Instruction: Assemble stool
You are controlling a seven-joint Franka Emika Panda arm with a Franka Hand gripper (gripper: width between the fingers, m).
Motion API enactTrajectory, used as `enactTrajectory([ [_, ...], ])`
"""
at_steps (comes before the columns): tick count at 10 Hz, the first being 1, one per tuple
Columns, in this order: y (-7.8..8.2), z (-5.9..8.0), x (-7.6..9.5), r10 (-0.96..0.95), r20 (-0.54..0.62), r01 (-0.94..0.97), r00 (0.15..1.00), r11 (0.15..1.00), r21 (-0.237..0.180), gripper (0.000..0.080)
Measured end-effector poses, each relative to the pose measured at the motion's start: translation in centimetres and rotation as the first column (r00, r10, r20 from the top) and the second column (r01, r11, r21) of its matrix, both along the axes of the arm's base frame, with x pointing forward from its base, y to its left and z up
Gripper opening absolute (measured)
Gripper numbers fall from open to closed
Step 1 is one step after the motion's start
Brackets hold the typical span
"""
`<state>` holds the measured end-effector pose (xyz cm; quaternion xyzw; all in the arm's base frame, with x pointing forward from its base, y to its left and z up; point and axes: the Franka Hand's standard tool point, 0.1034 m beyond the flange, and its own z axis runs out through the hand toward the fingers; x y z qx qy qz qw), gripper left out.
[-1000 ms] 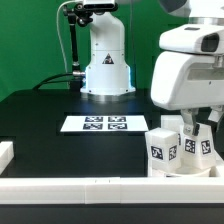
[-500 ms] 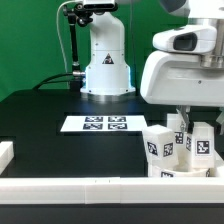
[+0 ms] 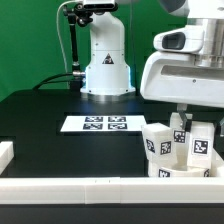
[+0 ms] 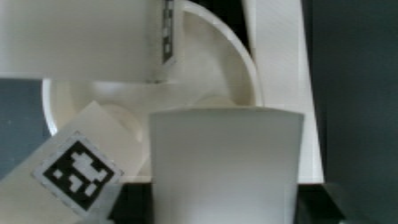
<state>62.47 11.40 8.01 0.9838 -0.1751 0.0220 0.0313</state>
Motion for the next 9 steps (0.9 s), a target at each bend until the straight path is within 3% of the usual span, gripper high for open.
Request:
enactTrajectory([
  [6,0.03,-0.03,-0.01,-0.364,0.009,0.364,0.931,0.931,0.040,0.0340],
  [9,-0.28,-0.08,0.12,-0.626,-0.017,0.623,0.780,0.773,0.123,0.0340],
])
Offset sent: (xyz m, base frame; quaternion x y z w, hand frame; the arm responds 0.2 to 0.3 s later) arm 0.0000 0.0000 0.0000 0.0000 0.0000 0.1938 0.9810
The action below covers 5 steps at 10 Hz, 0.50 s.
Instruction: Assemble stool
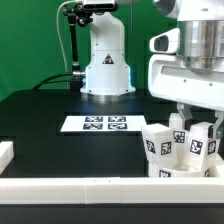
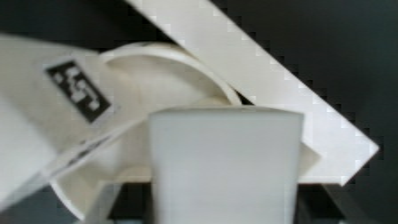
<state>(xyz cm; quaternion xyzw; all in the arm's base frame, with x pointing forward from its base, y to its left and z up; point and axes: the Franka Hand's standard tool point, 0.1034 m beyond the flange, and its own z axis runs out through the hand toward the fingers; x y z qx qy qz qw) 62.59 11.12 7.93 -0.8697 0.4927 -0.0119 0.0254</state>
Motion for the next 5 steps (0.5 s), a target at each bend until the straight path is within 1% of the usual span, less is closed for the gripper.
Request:
enactTrajectory([
  [2,0.17,0.02,-0.12,-0.210,0.012,0.209,0.978,0.977,0.044,0.0340],
  [5,0.23,0.02,0.02,-0.430,-0.018,0.429,0.903,0.896,0.115,0.0340],
])
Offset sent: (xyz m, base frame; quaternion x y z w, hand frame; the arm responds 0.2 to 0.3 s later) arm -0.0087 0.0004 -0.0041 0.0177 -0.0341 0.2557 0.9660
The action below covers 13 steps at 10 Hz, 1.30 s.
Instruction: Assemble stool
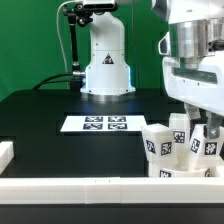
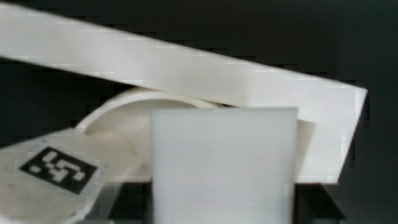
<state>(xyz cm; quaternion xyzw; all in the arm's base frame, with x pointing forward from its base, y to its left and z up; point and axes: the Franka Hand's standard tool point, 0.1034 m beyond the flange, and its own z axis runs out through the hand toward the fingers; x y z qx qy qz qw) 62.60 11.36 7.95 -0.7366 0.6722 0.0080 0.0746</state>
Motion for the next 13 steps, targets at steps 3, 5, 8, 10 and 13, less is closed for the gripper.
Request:
enactTrajectory([
  [3,0.20,0.00,0.05,-0.162,-0.019,0.162,0.987,0.986,0.031,0.0340],
  [5,0.27,-0.01,0.09,-0.283,-0.037,0.284,0.958,0.958,0.047,0.0340],
  [8,0.25,0.03,0.25,-0.479,-0.070,0.483,0.875,0.873,0.069,0.0340],
  [10,0.07,0.03,0.50,-0.595,-0.072,0.599,0.801,0.792,0.119,0.0340],
  [13,0.17,0.08,0.64,-0.666,-0.077,0.668,0.742,0.726,0.163,0.0340],
])
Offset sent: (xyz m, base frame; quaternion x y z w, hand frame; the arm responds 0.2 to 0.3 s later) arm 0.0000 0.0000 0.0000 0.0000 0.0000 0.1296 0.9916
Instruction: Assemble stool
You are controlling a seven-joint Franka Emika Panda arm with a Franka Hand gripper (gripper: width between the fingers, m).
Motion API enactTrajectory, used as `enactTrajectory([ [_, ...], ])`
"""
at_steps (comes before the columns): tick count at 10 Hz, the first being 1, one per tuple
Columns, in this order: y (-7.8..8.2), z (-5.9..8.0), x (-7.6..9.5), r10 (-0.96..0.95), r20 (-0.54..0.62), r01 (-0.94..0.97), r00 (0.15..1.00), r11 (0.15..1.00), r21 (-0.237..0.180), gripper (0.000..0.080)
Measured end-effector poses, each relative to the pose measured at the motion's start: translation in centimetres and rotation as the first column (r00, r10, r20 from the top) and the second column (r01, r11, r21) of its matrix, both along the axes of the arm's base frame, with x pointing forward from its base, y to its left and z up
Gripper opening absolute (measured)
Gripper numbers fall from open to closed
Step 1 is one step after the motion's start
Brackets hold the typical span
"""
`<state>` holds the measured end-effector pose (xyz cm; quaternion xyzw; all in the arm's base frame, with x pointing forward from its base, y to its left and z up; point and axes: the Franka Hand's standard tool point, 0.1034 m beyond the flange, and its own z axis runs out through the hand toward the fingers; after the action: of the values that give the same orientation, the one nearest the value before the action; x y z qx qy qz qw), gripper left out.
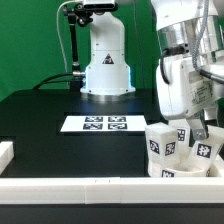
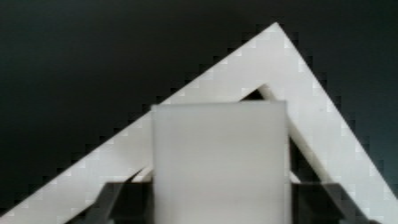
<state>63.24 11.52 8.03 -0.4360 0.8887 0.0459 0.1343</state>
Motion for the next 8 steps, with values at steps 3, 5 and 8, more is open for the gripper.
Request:
enactTrajectory([
  [3,-0.1,0.0,0.0,-0.045,-0.001,0.045,0.999,0.999,0.022,0.0340],
  [5,-0.1,0.0,0.0,-0.047,0.000,0.047,0.999,0.999,0.025,0.0340],
  [8,0.2,1.0,0.2,-0.010,0.017,0.010,1.000,1.000,0.027,0.0624],
])
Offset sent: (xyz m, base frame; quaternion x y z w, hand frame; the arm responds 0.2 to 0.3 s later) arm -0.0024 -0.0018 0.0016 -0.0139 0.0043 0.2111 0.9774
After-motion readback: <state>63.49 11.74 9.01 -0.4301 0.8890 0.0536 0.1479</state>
